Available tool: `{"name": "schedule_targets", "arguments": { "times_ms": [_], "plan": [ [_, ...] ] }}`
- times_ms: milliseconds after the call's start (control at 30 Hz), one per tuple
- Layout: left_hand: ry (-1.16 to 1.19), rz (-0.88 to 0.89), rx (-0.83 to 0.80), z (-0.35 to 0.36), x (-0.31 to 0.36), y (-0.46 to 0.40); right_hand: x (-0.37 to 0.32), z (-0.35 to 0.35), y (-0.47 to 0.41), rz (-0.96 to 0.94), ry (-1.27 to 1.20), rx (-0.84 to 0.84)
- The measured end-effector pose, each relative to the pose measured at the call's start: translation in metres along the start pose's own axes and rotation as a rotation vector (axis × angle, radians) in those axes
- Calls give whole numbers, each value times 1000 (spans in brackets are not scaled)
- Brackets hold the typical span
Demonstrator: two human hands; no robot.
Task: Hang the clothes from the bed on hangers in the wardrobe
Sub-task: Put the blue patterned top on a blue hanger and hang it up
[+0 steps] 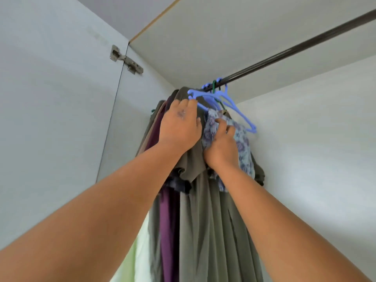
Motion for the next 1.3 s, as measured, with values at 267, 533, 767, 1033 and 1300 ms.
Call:
{"name": "schedule_targets", "arguments": {
  "times_ms": [267, 533, 767, 1033, 1300],
  "plan": [
    [-197, -23, -89, -27, -20, 114, -25, 2, 92, 117, -233, 30],
    [-192, -194, -352, -99, -53, 230, -97, 13, 224, 88, 40, -54],
    [-274, -217, -552, -195, -82, 352, -176, 18, 368, 98, 189, -402],
    [-409, -326, -774, -331, -104, 460, -271, 3, 493, 78, 129, -670],
    [-628, -540, -906, -528, -103, 547, -413, -47, 614, -14, -19, -904]
  ]
}}
Point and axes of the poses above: each hand's wrist, its own y-axis away from the middle knuckle, its own z-axis out of the palm, x = y × z, the point moved 9 cm from there along -y, towards the middle knuckle, and after that the axes turned 2 degrees about -x, right-handed, at the moved point
